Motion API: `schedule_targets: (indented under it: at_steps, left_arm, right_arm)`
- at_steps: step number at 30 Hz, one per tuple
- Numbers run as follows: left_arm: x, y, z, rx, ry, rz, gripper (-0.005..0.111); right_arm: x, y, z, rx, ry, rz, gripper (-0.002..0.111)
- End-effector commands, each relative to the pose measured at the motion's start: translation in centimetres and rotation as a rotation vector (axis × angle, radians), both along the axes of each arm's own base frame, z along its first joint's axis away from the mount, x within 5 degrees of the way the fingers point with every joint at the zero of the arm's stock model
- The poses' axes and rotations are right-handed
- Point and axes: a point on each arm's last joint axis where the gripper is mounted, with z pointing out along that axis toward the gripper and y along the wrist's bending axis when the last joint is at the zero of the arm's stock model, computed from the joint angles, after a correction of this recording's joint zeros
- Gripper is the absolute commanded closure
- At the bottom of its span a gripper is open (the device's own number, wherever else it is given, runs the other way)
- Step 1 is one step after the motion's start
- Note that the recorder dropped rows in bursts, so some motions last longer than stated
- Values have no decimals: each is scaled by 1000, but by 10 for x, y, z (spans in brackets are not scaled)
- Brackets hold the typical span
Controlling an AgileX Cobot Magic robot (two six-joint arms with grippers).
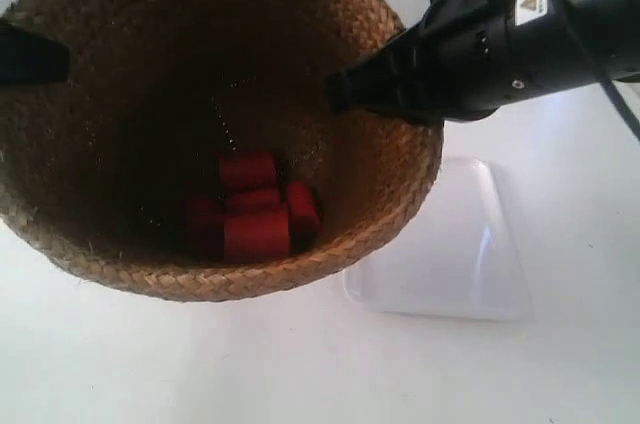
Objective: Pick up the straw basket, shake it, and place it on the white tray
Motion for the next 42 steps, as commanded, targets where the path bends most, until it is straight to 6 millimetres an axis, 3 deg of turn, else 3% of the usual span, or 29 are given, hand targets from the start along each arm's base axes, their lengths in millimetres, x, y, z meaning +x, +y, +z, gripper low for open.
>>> schedule_targets:
  at_steps: [1,9,17,25,27,30,32,34,35,36,42]
  left_arm:
    - [0,1,0,-3,-17,5,107]
    - [6,0,-7,1,26,-6,107]
    - [10,-5,-19,-15,142,-58,107]
    - [12,-4,-17,-6,115,-53,107]
    - [5,-7,-1,-31,104,-78,107]
    - [-21,-12,44,-50,-2,-178,107]
    - [-25,-9,45,19,-75,-172,107]
    - [-5,-3,5,44,110,-89,107]
    - [0,1,-5,67,194,-66,107]
    - [1,4,-11,91,245,-62,107]
    - [-3,0,5,42,120,-74,107]
  right_arm:
    - [0,0,-6,-26,34,9,108]
    - [2,1,-9,-29,40,9,108]
    - [4,4,-32,-94,216,13,108]
    - [7,5,-30,-86,178,12,108]
    - [4,5,-11,-85,168,33,108]
    - [-25,-2,55,-15,114,110,108]
    - [-35,0,73,103,-37,132,108]
    - [-21,9,37,31,-35,149,108]
    - [-9,8,16,-26,91,108,108]
    - [-3,3,7,-62,168,66,108]
    - [-2,3,11,-77,108,77,108]
